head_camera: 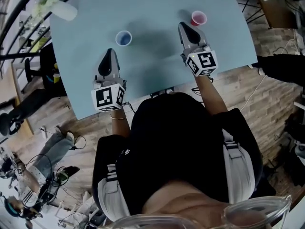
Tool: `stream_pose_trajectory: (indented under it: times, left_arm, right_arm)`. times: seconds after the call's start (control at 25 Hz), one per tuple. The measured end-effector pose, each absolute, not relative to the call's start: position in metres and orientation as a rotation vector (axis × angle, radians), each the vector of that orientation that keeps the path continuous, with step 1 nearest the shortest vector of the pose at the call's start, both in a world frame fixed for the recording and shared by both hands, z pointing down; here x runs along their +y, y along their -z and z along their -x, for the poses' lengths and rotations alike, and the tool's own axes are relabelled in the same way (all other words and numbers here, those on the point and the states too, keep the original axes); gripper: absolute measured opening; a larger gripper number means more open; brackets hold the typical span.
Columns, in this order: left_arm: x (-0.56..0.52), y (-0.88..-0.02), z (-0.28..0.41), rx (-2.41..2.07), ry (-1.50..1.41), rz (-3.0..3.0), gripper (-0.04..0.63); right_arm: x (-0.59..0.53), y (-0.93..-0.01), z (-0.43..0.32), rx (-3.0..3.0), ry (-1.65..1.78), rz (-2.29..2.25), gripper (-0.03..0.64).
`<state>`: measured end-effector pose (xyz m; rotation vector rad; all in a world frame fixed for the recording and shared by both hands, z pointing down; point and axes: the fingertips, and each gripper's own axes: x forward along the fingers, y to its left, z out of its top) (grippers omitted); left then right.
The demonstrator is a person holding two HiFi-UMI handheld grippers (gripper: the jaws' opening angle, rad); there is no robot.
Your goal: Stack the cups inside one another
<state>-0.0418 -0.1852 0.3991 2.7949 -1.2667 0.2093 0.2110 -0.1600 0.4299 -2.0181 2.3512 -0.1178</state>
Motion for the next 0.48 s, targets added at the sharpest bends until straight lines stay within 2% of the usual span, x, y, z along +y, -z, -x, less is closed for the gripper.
stream_pose_trajectory:
  times: [0.48]
  left_arm:
    - [-0.188,-0.41,0.033,-1.248,-0.287,-2.794,-0.006]
  right_arm:
    - [-0.152,-0.515,-0.309,2.068,0.313,2.402,0.174]
